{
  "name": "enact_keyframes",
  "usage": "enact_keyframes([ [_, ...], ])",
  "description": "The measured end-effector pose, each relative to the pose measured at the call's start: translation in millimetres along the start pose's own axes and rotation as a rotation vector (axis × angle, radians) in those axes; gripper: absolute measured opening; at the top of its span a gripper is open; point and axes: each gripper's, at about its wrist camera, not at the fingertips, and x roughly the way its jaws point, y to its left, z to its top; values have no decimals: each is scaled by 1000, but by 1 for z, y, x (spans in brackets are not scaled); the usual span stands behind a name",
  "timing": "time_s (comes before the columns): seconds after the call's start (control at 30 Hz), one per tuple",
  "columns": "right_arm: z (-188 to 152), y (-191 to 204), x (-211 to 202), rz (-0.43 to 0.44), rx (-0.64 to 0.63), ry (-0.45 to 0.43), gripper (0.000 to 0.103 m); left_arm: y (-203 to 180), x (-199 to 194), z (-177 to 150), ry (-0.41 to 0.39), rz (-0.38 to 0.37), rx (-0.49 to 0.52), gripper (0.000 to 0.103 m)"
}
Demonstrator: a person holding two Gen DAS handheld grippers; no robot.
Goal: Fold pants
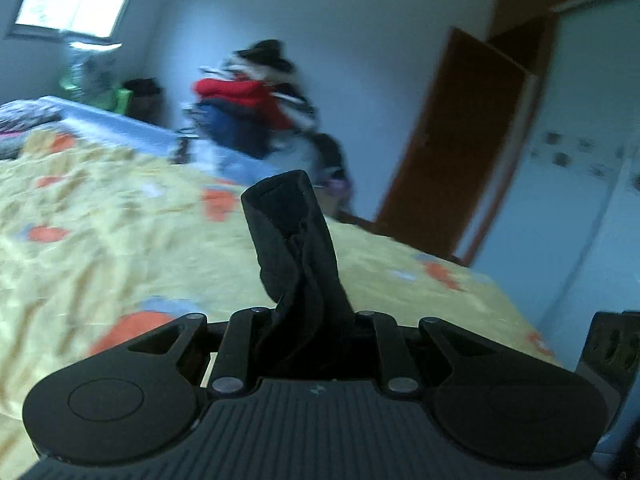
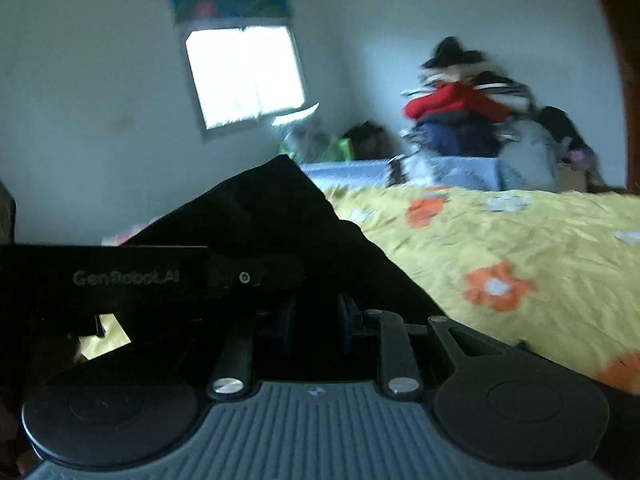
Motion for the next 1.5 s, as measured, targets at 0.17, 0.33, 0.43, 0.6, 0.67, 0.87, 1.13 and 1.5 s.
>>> enact_keyframes([
  [0.17,-9,-57,-74,-81,135,-66,22,-83,24,-28,57,-116,109,20],
  [0.33,-31,-115,-123,-200,249,-68,22,-140,73,-63,176,-198,139,20],
  [0.43,-43,-141,-135,-278,275,-36,22,-162,100,-85,229,-214,160,21],
  [0.6,-56,-170,-146,-362,300,-6,22,-184,128,-108,282,-235,174,21],
  [0.67,-61,-178,-154,-386,307,7,23,-190,134,-116,306,-241,196,24],
  [0.87,-79,-189,-194,-566,281,62,35,-186,138,-121,455,-416,119,60],
  [1.13,-54,-197,-225,-592,307,-74,73,-129,112,-65,255,-160,214,85],
  [1.5,-51,-211,-146,-488,247,118,21,-91,198,-79,365,222,423,87],
])
